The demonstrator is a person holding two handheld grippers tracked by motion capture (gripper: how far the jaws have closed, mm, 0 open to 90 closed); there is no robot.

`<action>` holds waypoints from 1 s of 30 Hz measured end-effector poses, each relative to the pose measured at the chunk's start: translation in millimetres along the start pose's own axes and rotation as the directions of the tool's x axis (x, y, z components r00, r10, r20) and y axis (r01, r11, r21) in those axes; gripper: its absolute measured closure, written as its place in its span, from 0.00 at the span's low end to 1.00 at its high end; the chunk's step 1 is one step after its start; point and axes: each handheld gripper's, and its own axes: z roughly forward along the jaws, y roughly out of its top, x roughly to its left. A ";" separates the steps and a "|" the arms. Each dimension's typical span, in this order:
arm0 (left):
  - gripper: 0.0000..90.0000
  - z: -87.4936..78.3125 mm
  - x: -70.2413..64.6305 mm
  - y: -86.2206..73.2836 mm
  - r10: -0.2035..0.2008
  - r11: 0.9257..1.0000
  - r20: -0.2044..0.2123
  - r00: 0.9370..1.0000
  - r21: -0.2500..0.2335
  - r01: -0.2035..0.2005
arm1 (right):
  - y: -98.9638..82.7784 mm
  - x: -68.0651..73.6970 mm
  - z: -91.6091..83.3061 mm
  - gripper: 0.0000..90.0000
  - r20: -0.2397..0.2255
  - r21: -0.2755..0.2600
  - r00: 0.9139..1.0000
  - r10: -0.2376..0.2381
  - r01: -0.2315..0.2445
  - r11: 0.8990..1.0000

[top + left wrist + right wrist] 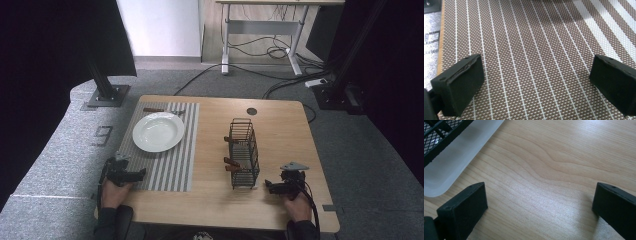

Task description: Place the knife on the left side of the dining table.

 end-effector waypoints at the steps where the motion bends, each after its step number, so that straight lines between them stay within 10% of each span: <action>1: 0.00 0.0 0.0 0.0 0.000 1.000 0.000 1.000 0.000 0.000 | 0.0 0.0 0.0 0.00 0.000 0.000 1.000 0.000 0.000 1.000; 13: 0.01 -5.4 4.5 0.1 -0.062 0.998 0.028 0.998 -0.027 0.063 | 0.0 0.0 0.0 0.00 0.000 0.000 1.000 0.000 0.000 1.000; 30: 0.00 -23.1 -17.1 24.4 -0.015 0.994 0.102 0.995 -0.105 0.026 | -0.2 0.6 -0.2 0.00 0.004 0.000 1.000 0.004 -0.004 1.000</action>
